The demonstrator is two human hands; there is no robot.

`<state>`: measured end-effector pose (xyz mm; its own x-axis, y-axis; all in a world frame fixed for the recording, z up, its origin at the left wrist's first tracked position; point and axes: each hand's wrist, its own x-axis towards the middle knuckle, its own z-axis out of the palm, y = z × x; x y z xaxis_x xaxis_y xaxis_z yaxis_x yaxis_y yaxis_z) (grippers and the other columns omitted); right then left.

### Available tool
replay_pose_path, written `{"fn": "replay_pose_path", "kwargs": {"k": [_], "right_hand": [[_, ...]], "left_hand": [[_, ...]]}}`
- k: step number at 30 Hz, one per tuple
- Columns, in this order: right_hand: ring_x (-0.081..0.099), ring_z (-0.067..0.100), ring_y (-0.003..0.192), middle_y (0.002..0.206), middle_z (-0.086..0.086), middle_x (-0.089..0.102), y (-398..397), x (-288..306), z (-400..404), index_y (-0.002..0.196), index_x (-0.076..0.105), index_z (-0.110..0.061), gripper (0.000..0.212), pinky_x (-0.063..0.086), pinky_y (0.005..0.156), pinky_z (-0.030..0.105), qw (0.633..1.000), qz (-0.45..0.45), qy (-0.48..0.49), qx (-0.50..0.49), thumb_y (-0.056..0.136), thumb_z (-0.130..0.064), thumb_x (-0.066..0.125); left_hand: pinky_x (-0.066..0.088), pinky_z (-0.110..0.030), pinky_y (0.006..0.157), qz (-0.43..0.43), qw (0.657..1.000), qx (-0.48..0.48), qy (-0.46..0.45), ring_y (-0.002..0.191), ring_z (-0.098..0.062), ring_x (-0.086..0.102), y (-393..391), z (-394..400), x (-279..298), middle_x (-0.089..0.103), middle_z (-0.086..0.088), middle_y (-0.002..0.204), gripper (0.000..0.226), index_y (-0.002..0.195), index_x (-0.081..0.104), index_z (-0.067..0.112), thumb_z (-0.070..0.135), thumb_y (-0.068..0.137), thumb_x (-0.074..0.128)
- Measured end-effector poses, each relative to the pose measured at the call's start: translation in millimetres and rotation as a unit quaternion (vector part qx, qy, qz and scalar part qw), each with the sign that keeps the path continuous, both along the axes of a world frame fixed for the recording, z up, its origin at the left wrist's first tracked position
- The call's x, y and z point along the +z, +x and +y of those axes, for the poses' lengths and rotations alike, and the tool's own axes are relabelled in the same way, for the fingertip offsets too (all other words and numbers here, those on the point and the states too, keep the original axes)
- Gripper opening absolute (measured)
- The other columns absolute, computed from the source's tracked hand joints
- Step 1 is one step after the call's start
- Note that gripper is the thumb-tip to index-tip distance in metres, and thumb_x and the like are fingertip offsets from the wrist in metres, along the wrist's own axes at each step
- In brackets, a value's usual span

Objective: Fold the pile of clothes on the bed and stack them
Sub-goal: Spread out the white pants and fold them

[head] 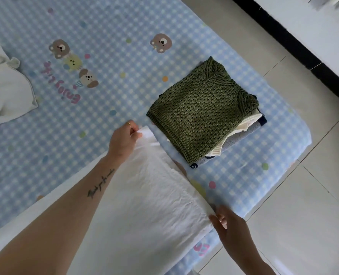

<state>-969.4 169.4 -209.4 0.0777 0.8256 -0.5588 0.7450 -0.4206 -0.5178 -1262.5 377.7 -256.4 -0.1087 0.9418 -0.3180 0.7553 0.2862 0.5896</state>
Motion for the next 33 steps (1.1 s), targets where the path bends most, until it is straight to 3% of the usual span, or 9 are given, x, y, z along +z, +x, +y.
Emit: {"fn": "replay_pose_path", "kwargs": {"k": [2,5,8,10,15,21,25,30,33], "right_hand": [[0.060,0.015,0.076,0.077,-0.013,0.057,-4,-4,3,0.091,0.060,-0.022,0.007,0.051,0.070,0.035,0.999,-0.035,-0.031,-0.005,0.087,-0.027,0.065],[0.058,0.027,0.095,0.101,0.002,0.059,-19,-7,4,0.102,0.059,-0.015,0.023,0.048,0.074,0.037,0.976,-0.174,0.125,0.043,0.084,-0.028,0.066],[0.038,0.026,0.134,0.144,0.009,0.043,-80,-14,12,0.135,0.047,-0.013,0.046,0.034,0.104,0.041,0.949,-0.119,0.241,0.165,0.095,-0.035,0.040],[0.025,0.026,0.142,0.153,0.008,0.031,-135,-30,25,0.143,0.038,-0.017,0.050,0.023,0.113,0.046,0.922,-0.081,0.248,0.285,0.096,-0.033,0.037],[0.032,0.027,0.140,0.153,0.006,0.029,-176,-80,81,0.145,0.037,-0.022,0.055,0.030,0.111,0.053,0.821,-0.174,0.232,0.492,0.094,-0.042,0.040],[0.032,0.032,0.139,0.154,0.015,0.026,-147,-82,108,0.145,0.032,-0.005,0.056,0.026,0.109,0.054,0.847,-0.270,0.184,0.419,0.099,-0.033,0.021],[0.037,0.039,0.135,0.150,0.023,0.031,-210,-51,63,0.140,0.038,0.003,0.063,0.028,0.105,0.059,0.871,-0.229,0.182,0.394,0.100,-0.039,0.013],[0.037,0.030,0.135,0.146,0.017,0.039,-361,-29,-55,0.136,0.046,-0.004,0.067,0.031,0.106,0.051,0.798,-0.092,0.209,0.557,0.100,-0.042,0.005],[0.045,0.033,0.130,0.144,0.016,0.043,-442,-18,-112,0.135,0.049,-0.004,0.069,0.039,0.104,0.049,0.760,-0.055,0.212,0.611,0.101,-0.040,0.002]], "left_hand": [[0.045,-0.031,0.077,0.054,0.998,-0.022,-0.013,0.084,-0.021,0.060,11,-6,-7,0.066,-0.007,0.092,0.007,0.093,0.057,0.010,0.013,0.087,0.060],[0.041,-0.042,0.095,0.129,0.988,-0.007,0.084,0.110,-0.033,0.052,18,-39,-6,0.058,-0.015,0.119,0.032,0.121,0.054,0.005,0.010,0.090,0.055],[0.034,-0.044,0.110,0.131,0.984,0.013,0.122,0.133,-0.033,0.039,22,-122,-3,0.043,-0.019,0.142,0.042,0.137,0.041,0.000,0.016,0.099,0.037],[0.022,-0.041,0.116,0.133,0.988,0.020,0.075,0.141,-0.029,0.027,14,-184,-9,0.031,-0.018,0.150,0.050,0.142,0.033,-0.002,0.025,0.100,0.024],[0.007,-0.039,0.116,0.181,0.979,0.072,-0.053,0.145,-0.019,0.008,-47,-283,-37,0.022,-0.014,0.153,0.065,0.144,0.027,0.000,0.044,0.099,0.008],[0.007,-0.035,0.115,0.206,0.960,0.146,-0.118,0.146,-0.013,0.000,-135,-402,-35,0.012,-0.005,0.158,0.061,0.150,0.014,0.020,0.051,0.097,0.010],[0.003,-0.031,0.116,0.212,0.931,0.258,-0.149,0.146,-0.012,-0.002,-190,-484,-15,0.000,0.000,0.159,0.065,0.150,0.008,0.019,0.054,0.096,0.010],[0.025,-0.043,0.108,0.197,0.917,0.296,-0.179,0.133,-0.031,0.041,-250,-556,-8,0.037,-0.017,0.146,0.062,0.140,0.034,0.005,0.047,0.099,0.013],[0.020,-0.039,0.110,0.217,0.933,0.265,-0.115,0.128,-0.033,0.046,-278,-588,-5,0.041,-0.015,0.143,0.059,0.134,0.048,0.007,0.040,0.101,0.013]]}}
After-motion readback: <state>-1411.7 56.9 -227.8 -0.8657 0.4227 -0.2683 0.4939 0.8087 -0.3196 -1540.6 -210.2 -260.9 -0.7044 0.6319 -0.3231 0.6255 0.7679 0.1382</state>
